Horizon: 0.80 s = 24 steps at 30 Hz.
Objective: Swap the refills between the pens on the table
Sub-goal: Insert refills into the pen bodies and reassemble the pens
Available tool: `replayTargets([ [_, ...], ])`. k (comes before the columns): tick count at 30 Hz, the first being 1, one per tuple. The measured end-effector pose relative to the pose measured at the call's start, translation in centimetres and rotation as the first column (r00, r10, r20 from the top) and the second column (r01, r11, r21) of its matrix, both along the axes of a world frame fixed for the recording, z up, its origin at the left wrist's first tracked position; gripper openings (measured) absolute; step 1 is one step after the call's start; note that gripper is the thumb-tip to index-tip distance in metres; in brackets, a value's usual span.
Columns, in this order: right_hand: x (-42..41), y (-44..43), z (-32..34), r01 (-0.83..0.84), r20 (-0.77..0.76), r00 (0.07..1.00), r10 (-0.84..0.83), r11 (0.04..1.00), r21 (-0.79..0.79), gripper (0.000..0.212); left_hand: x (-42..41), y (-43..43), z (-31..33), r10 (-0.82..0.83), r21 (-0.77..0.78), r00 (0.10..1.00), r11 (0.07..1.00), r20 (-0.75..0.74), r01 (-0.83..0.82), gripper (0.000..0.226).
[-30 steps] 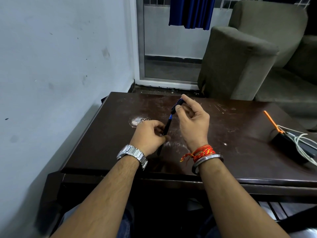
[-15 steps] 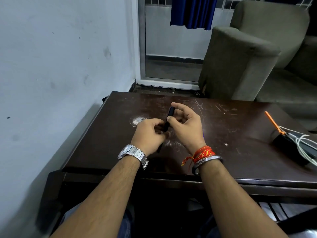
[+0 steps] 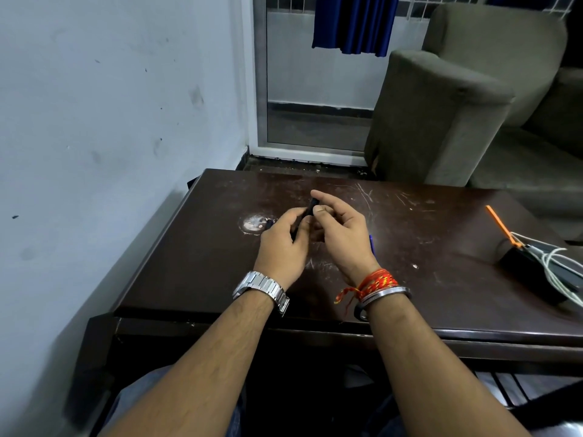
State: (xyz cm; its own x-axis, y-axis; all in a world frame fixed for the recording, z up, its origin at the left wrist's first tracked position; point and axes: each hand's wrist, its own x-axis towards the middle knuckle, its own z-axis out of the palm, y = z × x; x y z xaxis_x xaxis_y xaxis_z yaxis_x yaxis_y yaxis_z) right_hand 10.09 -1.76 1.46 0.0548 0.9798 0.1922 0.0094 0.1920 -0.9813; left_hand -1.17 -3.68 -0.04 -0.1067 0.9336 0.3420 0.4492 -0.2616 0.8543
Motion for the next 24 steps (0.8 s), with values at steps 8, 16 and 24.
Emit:
replayTargets([
  [8, -0.1, -0.3, 0.5, -0.101, -0.124, 0.988, 0.096, 0.994, -0.037, 0.034, 0.9, 0.1, 0.5, 0.025, -0.023, 0.993, 0.999, -0.113, -0.027, 0.017],
  [16, 0.8, 0.6, -0.3, 0.12, -0.118, 0.985, -0.13, 0.989, -0.082, 0.03, -2.6, 1.7, 1.0, 0.251, -0.239, 0.968, 0.941, 0.016, -0.24, 0.01],
  [24, 0.8, 0.5, -0.4, 0.188, -0.005, 0.982, -0.19, 0.977, -0.105, 0.023, -7.2, 2.4, -0.2, 0.42, -0.337, 0.888, 0.822, -0.187, -0.46, 0.004],
])
